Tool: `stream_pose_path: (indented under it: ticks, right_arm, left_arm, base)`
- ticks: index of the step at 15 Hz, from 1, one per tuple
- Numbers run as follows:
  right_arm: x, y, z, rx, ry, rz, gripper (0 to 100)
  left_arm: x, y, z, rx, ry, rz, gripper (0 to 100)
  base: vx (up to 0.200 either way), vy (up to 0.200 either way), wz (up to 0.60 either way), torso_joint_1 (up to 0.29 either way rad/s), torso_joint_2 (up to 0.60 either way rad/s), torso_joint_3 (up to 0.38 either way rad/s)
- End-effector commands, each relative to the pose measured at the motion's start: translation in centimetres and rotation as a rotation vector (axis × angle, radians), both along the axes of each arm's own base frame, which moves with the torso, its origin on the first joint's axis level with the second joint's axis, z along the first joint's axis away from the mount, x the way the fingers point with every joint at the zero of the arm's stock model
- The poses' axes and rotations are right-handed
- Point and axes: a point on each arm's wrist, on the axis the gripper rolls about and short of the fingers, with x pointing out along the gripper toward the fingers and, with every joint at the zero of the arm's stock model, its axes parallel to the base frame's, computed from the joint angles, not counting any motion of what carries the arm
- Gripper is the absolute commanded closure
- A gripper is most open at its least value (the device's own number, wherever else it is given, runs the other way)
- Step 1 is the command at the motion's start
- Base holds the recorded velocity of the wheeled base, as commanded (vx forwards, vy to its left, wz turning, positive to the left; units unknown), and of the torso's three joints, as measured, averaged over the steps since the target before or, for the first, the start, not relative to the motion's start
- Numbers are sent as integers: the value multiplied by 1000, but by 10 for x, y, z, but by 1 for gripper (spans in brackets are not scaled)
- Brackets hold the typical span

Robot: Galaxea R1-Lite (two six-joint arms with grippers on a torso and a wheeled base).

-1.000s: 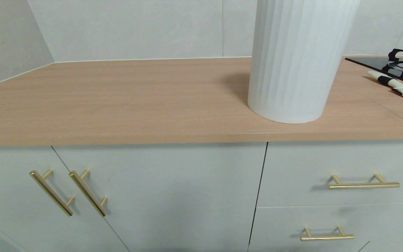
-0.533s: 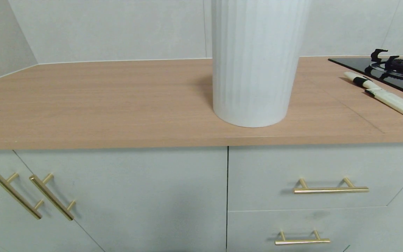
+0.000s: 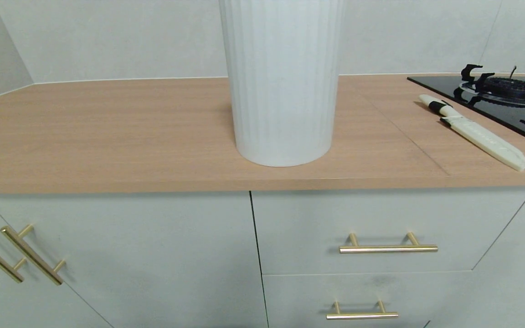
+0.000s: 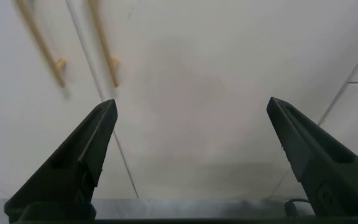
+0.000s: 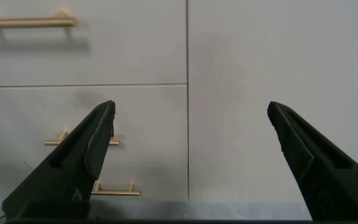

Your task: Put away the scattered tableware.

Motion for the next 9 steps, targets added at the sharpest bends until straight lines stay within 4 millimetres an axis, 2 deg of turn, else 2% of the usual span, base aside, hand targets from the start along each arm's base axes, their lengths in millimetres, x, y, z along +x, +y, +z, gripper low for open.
stream_pose_path:
  ticks: [1, 9]
  right_arm:
    - [0, 0, 0, 0, 2, 2, 0]
    - [0, 0, 0, -2, 1, 5, 0]
  left_arm:
    - [0, 0, 0, 0, 1, 2, 0]
    - [0, 0, 0, 0, 1, 2, 0]
  base:
    - [0, 0, 0, 0, 0, 0]
    - [0, 0, 0, 0, 0, 0]
